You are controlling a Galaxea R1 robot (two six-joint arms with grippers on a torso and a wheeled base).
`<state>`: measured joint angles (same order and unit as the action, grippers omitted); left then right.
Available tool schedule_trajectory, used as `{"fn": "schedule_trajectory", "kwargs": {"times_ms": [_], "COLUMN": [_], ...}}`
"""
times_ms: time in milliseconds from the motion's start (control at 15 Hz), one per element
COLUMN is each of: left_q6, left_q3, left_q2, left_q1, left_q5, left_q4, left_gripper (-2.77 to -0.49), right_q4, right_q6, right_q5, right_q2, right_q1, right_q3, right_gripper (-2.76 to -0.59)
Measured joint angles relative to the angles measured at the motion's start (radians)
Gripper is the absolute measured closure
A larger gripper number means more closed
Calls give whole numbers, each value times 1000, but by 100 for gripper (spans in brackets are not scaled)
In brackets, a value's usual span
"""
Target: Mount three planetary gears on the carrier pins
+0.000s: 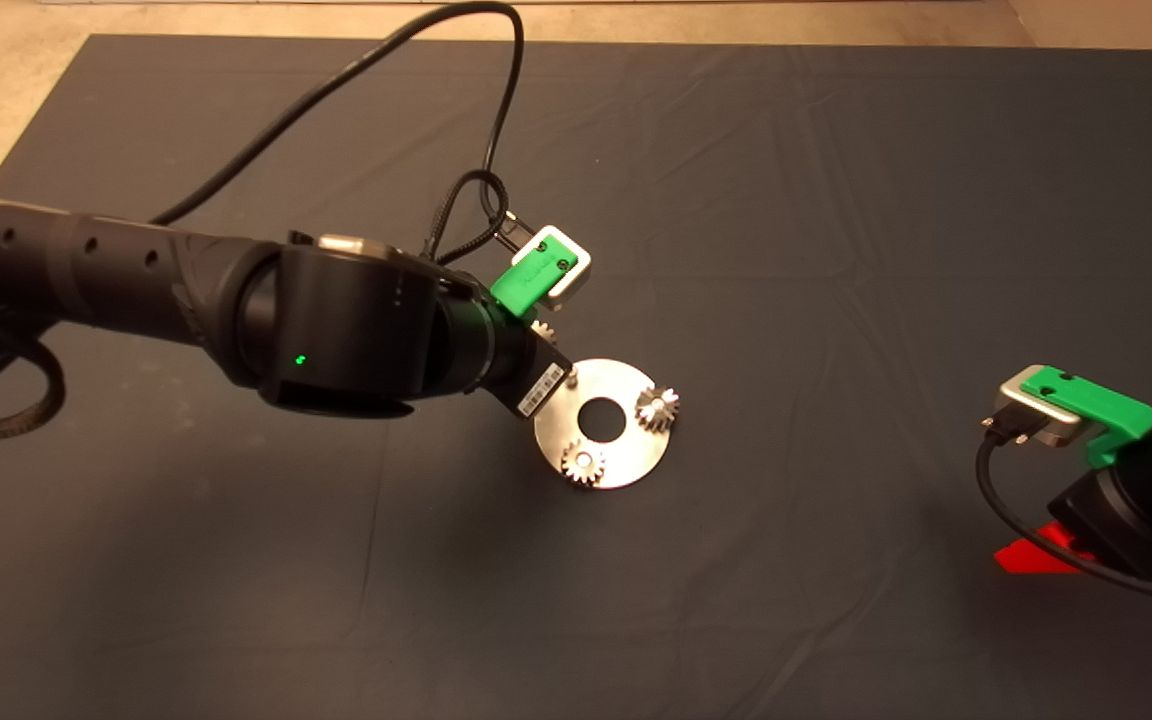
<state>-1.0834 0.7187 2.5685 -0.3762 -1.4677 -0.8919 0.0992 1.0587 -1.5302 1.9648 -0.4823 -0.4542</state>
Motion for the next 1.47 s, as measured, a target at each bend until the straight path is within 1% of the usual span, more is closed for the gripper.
{"fn": "schedule_trajectory", "kwargs": {"times_ms": [133,267,333,533,667,800,933,1133,1200,1267,1400,1467], "left_q6": [0,0,0,-1,0,0,0,-1,0,-1,0,0], "left_q3": [9,17,21,61,70,70,73,83,94,105,118,120], "left_q2": [5,13,18,53,77,83,85,85,85,86,89,89], "left_q1": [25,49,55,55,55,55,55,56,63,76,99,103], "left_q5": [1,1,0,-1,2,3,0,1,1,1,1,2], "left_q4": [-4,-25,-30,-45,-64,-64,-67,-87,-100,-112,-114,-114], "left_gripper": [-76,-76,-76,-76,-76,-76,-76,-76,-75,-75,-75,-75], "right_q4": [0,0,0,0,0,0,0,0,0,0,0,0], "right_q6": [0,0,0,-1,-1,-3,-3,-3,-3,-3,-3,-4], "right_q5": [-1,-1,-1,0,-1,0,0,0,0,-1,0,0], "right_q2": [-6,-6,-6,-6,-7,-7,-7,-7,-7,-7,-6,-6], "right_q1": [0,0,0,0,0,0,0,0,0,0,0,0], "right_q3": [1,2,2,4,4,5,6,6,6,6,6,6], "right_gripper": [-202,-202,-202,-202,-202,-202,-202,-202,-202,-202,-202,-202]}}
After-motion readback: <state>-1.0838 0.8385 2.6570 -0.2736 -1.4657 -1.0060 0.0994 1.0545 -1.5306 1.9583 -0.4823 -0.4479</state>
